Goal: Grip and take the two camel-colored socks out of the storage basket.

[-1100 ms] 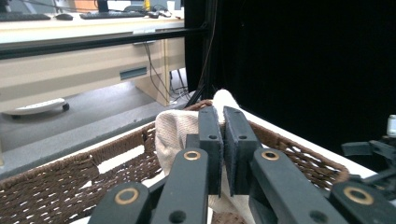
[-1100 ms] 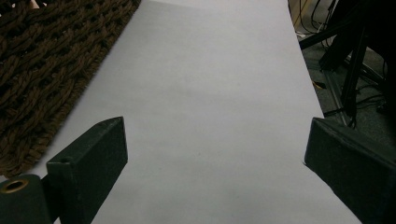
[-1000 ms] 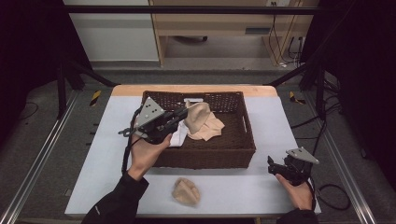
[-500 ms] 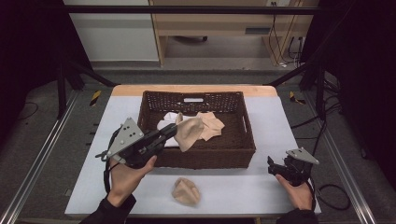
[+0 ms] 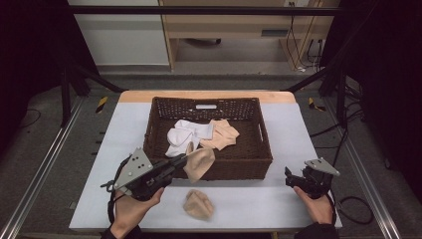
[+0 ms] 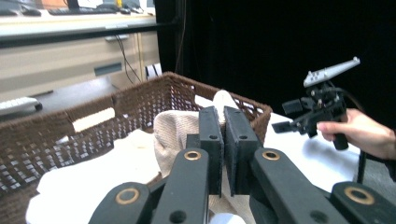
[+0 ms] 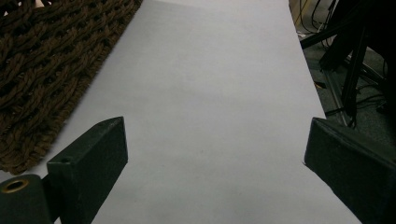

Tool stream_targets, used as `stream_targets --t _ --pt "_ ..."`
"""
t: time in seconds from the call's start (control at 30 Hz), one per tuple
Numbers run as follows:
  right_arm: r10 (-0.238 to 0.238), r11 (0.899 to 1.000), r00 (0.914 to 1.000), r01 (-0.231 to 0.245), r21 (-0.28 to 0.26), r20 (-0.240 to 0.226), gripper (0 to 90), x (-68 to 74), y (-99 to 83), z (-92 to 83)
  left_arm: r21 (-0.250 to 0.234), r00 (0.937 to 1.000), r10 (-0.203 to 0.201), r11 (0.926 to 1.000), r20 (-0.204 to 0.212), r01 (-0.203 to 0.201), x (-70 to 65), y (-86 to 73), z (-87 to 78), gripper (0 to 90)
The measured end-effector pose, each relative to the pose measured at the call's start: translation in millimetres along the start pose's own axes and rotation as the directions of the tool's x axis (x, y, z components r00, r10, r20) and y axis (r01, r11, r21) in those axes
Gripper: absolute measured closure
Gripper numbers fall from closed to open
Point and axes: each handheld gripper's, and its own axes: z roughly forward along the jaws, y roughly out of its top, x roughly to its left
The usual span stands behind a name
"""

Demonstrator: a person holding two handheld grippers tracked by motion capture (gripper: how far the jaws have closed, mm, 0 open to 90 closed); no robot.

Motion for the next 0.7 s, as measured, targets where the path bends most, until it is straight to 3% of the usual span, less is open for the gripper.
stream_targets --t 0.4,0.7 --pt "0.005 1.000 1.0000 -0.005 0.003 0.001 6.3 0.0 -0.2 -0.3 0.093 0.9992 -0.021 0.9955 0.034 0.018 -9.0 -37.0 6.7 85.9" --pt "-0.001 1.000 1.0000 0.001 0.001 -0.002 6.3 0.2 0.1 0.1 0.192 0.9986 -0.040 0.9808 0.035 0.033 -10.4 -67.0 26.0 85.9"
